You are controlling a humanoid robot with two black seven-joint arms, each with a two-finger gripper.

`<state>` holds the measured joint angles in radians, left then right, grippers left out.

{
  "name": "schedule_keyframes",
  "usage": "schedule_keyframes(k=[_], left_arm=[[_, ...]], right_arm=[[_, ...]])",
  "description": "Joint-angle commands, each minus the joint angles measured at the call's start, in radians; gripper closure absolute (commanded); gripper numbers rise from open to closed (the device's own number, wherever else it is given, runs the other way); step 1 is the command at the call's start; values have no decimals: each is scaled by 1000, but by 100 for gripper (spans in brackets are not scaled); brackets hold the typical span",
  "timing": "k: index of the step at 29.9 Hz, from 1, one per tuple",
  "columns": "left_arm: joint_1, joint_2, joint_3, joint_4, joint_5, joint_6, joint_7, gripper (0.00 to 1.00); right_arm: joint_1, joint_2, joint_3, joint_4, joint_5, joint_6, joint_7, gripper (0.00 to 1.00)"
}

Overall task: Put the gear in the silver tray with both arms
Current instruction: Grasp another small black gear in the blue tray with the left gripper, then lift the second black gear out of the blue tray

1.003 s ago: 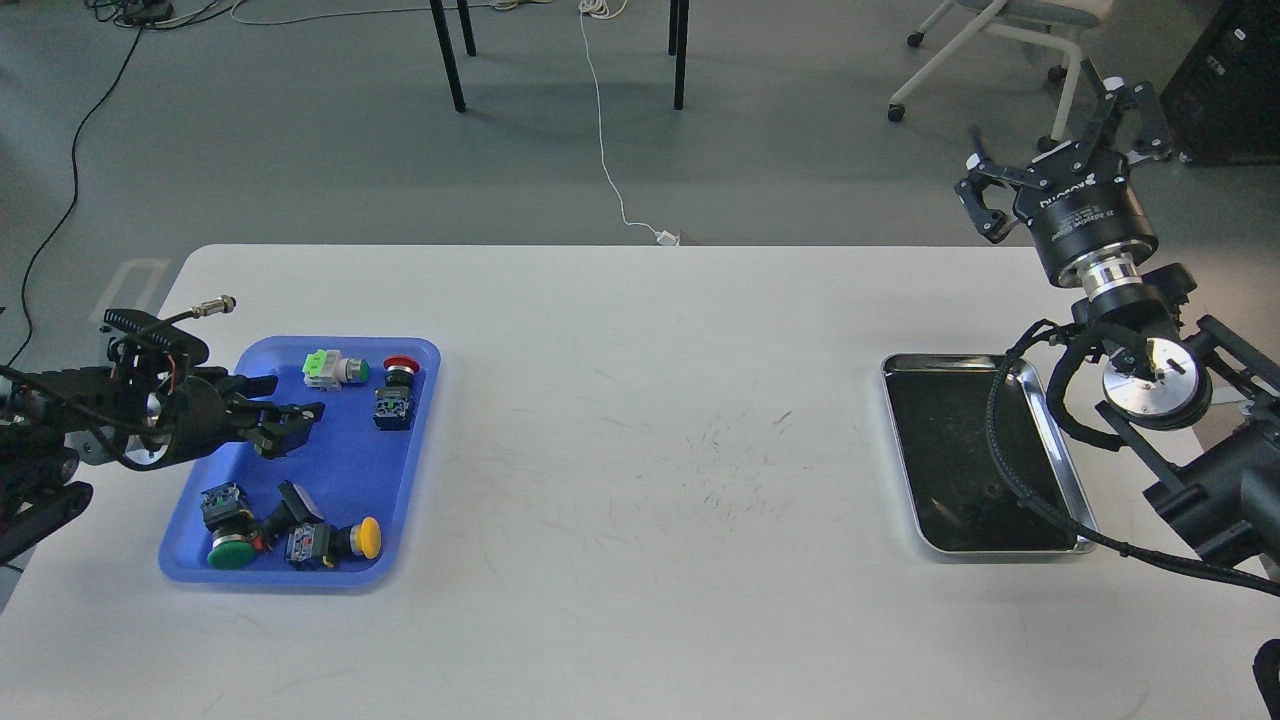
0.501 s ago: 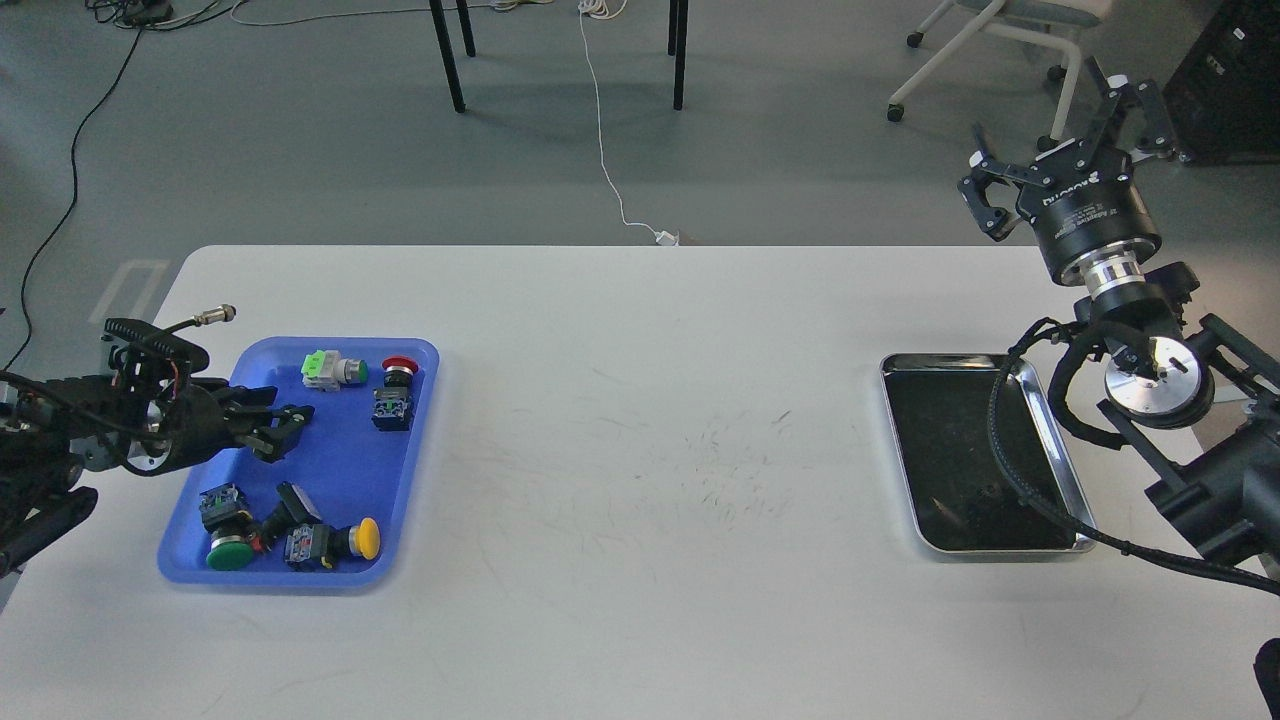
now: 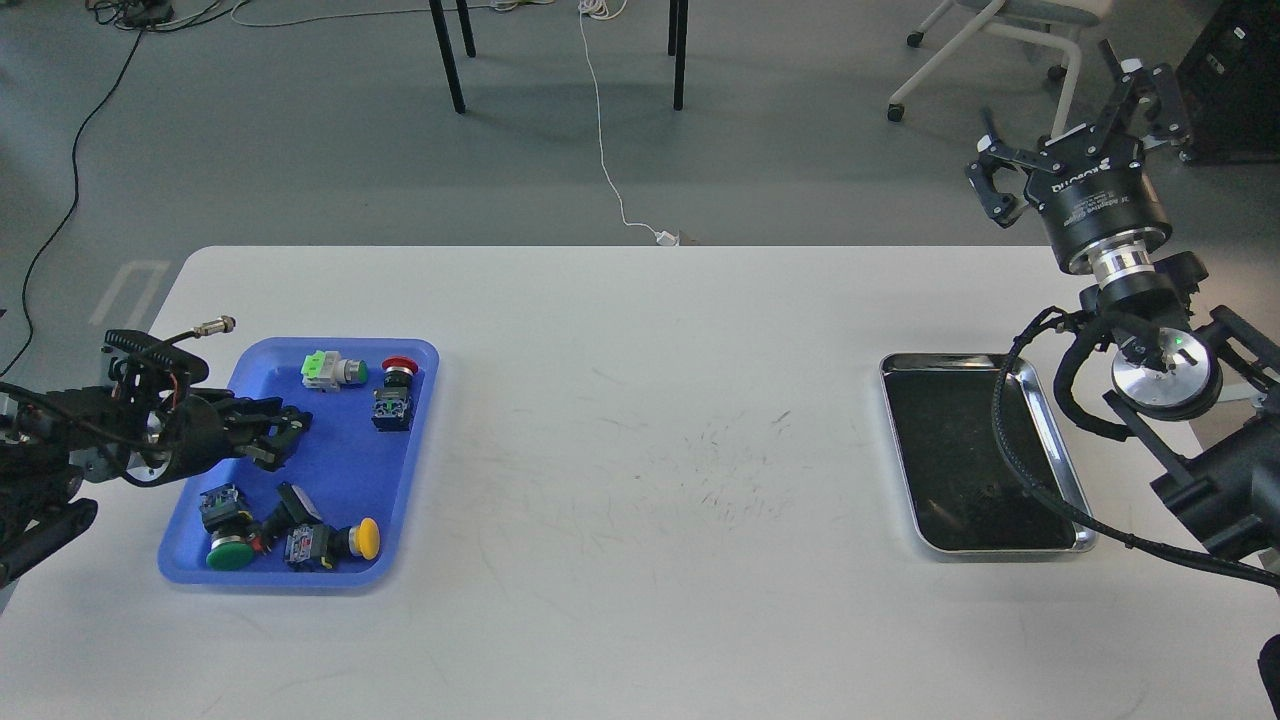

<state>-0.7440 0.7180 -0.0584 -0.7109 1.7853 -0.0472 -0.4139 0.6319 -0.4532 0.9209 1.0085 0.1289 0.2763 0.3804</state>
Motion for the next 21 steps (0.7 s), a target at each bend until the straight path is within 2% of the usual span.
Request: schedule_keyframes(k=[1, 6, 15, 21], left_arm=[[0, 1, 0, 1, 0, 0, 3, 78], [0, 0, -1, -2, -1, 0, 6, 84], [-27, 23, -6, -22, -7, 1, 1, 86], [-72, 92, -8, -126, -12, -3, 3, 86]], right_arm=[[0, -4, 10, 9, 0, 0, -2, 1], [2, -5, 27, 15, 0, -8, -3, 1], [11, -38, 30, 16, 0, -19, -3, 1], [5, -74, 29, 48, 0, -22, -3, 1]])
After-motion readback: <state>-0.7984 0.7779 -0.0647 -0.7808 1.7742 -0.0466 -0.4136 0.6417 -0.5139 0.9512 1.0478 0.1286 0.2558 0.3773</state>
